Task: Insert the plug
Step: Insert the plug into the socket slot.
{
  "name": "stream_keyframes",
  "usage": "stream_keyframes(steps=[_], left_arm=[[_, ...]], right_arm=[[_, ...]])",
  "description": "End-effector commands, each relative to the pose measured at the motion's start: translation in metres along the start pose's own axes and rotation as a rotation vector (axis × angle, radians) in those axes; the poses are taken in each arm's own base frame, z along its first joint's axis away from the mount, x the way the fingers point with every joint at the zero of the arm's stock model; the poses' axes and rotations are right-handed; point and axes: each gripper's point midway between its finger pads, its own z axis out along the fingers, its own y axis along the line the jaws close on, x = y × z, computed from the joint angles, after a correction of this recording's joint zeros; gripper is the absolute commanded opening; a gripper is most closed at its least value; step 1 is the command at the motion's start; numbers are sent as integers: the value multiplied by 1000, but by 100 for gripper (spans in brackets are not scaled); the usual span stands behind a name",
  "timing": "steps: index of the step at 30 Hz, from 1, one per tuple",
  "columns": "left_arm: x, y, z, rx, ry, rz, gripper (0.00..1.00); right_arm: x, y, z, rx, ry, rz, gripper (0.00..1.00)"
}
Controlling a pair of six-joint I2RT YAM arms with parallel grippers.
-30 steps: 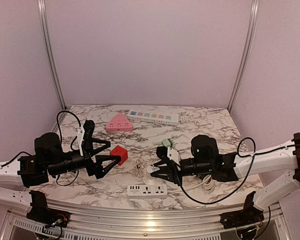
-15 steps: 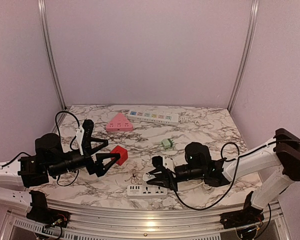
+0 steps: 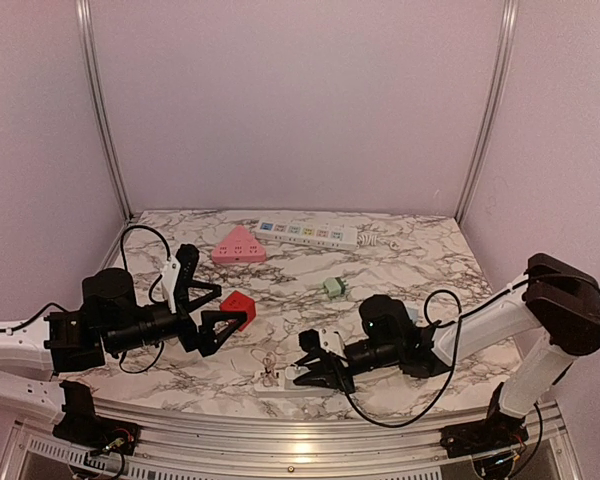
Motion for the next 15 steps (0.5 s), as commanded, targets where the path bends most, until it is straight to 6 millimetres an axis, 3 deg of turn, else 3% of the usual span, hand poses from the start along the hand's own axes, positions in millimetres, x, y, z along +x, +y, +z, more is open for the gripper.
stream_keyframes(steps=[1,15], left_arm=[[-20,-2,1,0,-48,-4,99],[-17,-1,12,-13,-29,3,99]], right_arm=[[2,3,6,-26,-5,-39,0],[12,1,8,-37,17,-31,0]])
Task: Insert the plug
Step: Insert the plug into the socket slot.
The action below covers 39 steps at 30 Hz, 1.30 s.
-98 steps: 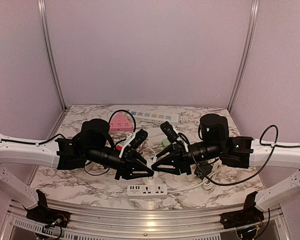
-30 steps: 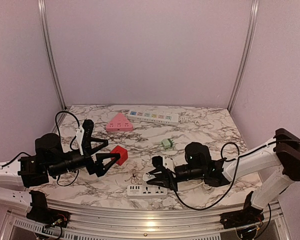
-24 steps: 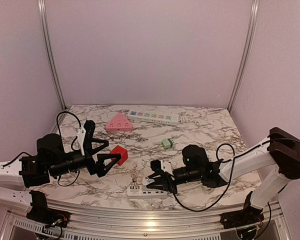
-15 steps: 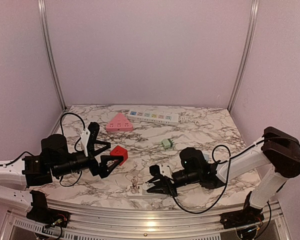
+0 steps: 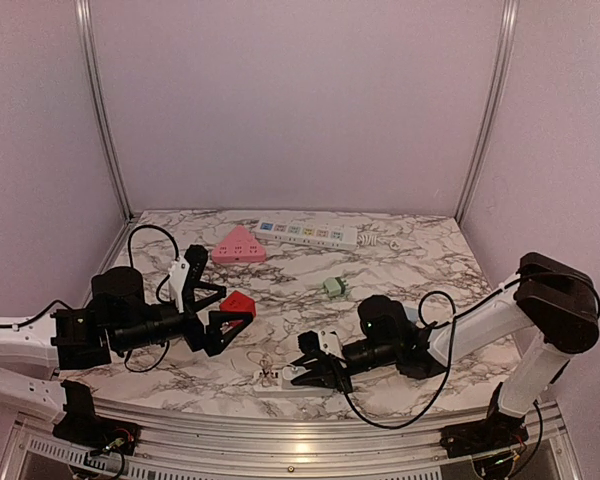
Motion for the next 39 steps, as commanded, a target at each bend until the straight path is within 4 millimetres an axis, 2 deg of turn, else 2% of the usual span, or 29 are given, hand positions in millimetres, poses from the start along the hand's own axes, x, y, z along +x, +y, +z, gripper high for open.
stream_keyframes(steps=[1,8,17,26,33,39], left_arm=[[-22,-1,3,-6,-58,2,99],[-17,-1,8,-5,-49,-3,99],[-16,-2,9,5,-55,-11,99],[-12,-1,4,5,-59,-22,99],[-11,1,3,0,-68,-26,99],[-10,-1,9,9,-58,-19,99]], right_arm=[[13,1,2,-15,49,20,0],[14,-6,-3,39,90,7,0],[18,-9,0,42,110,17,0],[46,-12,2,-15,158,189,0],[71,-4,3,-34,223,255,0],[60,-13,0,47,218,233,0]])
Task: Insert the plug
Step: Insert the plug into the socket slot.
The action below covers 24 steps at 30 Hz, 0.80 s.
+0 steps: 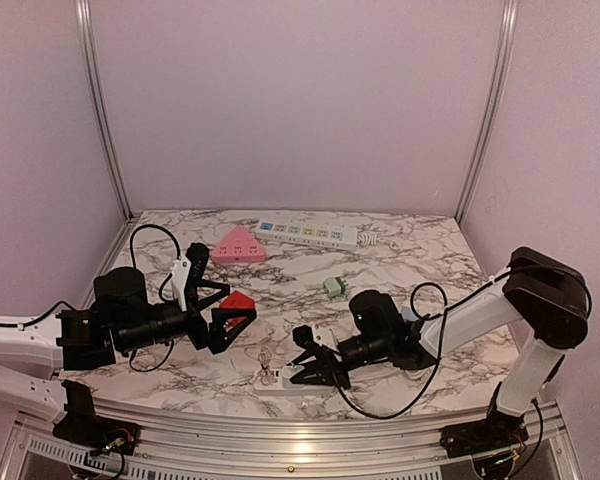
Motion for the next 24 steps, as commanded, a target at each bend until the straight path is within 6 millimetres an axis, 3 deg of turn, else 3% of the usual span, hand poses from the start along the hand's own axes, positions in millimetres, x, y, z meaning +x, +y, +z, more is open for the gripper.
stream_keyframes(steps=[1,18,24], left_arm=[[-7,0,4,1,-29,4,99],[-12,-2,3,6,-39,17,99],[-14,-5,5,17,-38,16,99]], right_arm=[[42,-4,-2,88,152,100,1],[51,8,-5,132,185,53,3],[48,7,-4,132,183,53,7]])
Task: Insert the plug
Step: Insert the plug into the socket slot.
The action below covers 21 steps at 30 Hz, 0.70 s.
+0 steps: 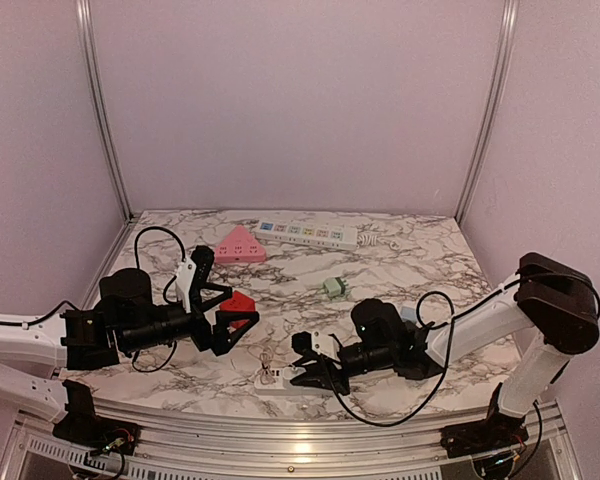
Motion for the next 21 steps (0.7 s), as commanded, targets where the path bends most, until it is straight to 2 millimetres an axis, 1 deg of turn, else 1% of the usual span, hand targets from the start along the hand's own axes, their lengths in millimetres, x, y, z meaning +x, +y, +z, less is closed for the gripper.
stream_keyframes(steps=[1,4,8,16,21], left_arm=[[-21,-6,-1,23,-60,7,99],[-20,-6,-3,23,-61,1,99],[-20,-5,-6,22,-66,-5,99],[-20,-4,-11,23,-76,-12,99],[-21,-4,-14,25,-84,-15,99]], right_arm=[[45,5,-3,10,155,73,9],[41,5,-4,13,145,67,16],[37,4,-4,15,139,63,20],[27,-1,-7,42,123,52,35],[23,-3,-8,52,113,56,39]])
